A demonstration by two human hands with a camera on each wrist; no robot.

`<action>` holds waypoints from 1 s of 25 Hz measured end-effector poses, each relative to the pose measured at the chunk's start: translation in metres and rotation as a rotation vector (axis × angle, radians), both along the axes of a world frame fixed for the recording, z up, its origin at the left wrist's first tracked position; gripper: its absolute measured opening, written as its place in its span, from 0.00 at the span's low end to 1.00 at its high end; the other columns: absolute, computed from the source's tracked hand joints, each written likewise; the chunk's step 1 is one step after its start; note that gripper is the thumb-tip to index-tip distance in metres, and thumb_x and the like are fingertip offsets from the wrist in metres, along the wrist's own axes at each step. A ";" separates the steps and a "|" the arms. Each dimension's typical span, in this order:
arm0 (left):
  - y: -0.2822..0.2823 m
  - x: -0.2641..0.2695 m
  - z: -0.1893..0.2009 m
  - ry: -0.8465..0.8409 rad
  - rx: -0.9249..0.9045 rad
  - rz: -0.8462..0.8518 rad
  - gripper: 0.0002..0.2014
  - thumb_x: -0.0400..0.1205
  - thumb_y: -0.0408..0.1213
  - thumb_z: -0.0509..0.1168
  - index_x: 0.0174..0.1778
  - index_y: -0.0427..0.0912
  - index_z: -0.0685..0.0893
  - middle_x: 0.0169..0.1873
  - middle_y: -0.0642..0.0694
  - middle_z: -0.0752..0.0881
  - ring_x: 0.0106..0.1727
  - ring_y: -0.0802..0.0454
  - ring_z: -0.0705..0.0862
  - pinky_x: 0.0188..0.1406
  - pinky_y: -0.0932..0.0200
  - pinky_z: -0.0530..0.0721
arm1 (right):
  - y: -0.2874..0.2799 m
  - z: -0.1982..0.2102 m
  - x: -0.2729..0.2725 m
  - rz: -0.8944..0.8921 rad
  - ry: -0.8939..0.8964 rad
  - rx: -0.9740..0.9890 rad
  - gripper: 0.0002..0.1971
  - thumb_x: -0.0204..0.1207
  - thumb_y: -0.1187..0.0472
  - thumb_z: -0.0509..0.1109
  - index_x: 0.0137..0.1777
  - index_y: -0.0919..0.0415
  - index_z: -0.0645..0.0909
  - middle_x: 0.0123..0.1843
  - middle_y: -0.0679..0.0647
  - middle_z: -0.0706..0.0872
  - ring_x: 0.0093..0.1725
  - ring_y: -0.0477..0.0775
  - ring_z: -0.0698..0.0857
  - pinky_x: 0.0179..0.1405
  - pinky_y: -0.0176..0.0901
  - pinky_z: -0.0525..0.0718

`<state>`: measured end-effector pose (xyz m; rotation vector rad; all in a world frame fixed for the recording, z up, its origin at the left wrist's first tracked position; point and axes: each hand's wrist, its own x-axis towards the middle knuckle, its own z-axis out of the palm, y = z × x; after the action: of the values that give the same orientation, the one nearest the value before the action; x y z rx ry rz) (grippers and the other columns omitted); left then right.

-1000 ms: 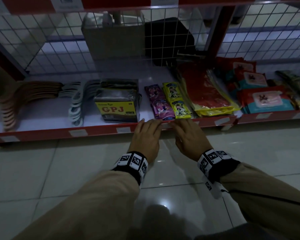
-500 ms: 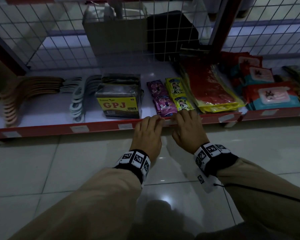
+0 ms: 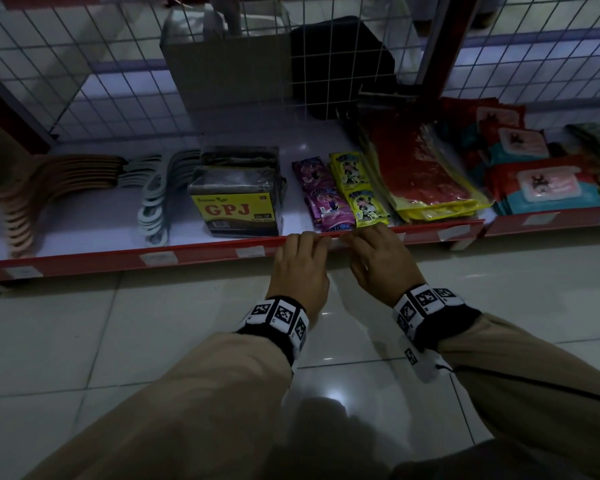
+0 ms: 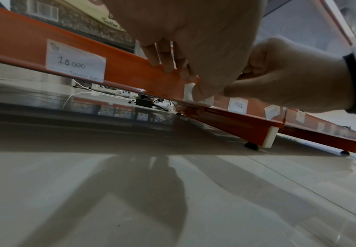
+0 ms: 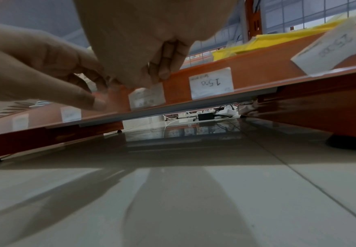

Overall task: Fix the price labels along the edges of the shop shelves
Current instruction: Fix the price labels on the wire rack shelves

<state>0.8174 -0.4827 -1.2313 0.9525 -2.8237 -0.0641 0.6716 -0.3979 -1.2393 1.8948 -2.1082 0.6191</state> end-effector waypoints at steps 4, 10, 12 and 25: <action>-0.001 0.001 -0.001 -0.028 -0.033 0.003 0.23 0.77 0.40 0.63 0.70 0.49 0.72 0.62 0.45 0.74 0.60 0.43 0.71 0.55 0.50 0.68 | -0.005 0.000 0.000 0.000 -0.019 0.016 0.20 0.64 0.70 0.73 0.58 0.67 0.83 0.51 0.63 0.85 0.48 0.66 0.81 0.49 0.55 0.82; 0.000 0.002 -0.002 -0.006 -0.027 0.000 0.26 0.77 0.39 0.62 0.73 0.47 0.70 0.62 0.44 0.74 0.61 0.43 0.72 0.56 0.49 0.69 | -0.007 0.004 0.003 -0.025 0.018 0.070 0.18 0.64 0.67 0.73 0.56 0.65 0.83 0.47 0.61 0.86 0.46 0.65 0.80 0.45 0.54 0.81; -0.001 0.001 0.000 -0.027 -0.035 0.003 0.25 0.77 0.39 0.62 0.72 0.47 0.71 0.62 0.44 0.74 0.60 0.42 0.71 0.55 0.49 0.68 | -0.006 0.006 0.004 -0.040 0.017 0.078 0.16 0.64 0.66 0.73 0.53 0.67 0.82 0.46 0.63 0.84 0.45 0.65 0.80 0.43 0.55 0.81; -0.016 -0.001 0.009 0.130 0.156 0.010 0.19 0.84 0.45 0.56 0.70 0.44 0.73 0.59 0.45 0.78 0.61 0.45 0.73 0.57 0.50 0.68 | -0.021 0.025 -0.007 -0.198 -0.802 -0.119 0.04 0.73 0.68 0.74 0.47 0.65 0.85 0.40 0.58 0.89 0.41 0.57 0.87 0.44 0.47 0.85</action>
<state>0.8165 -0.4983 -1.2220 0.9562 -2.7262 -0.3376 0.6642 -0.4191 -1.2138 1.4719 -2.5645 1.6158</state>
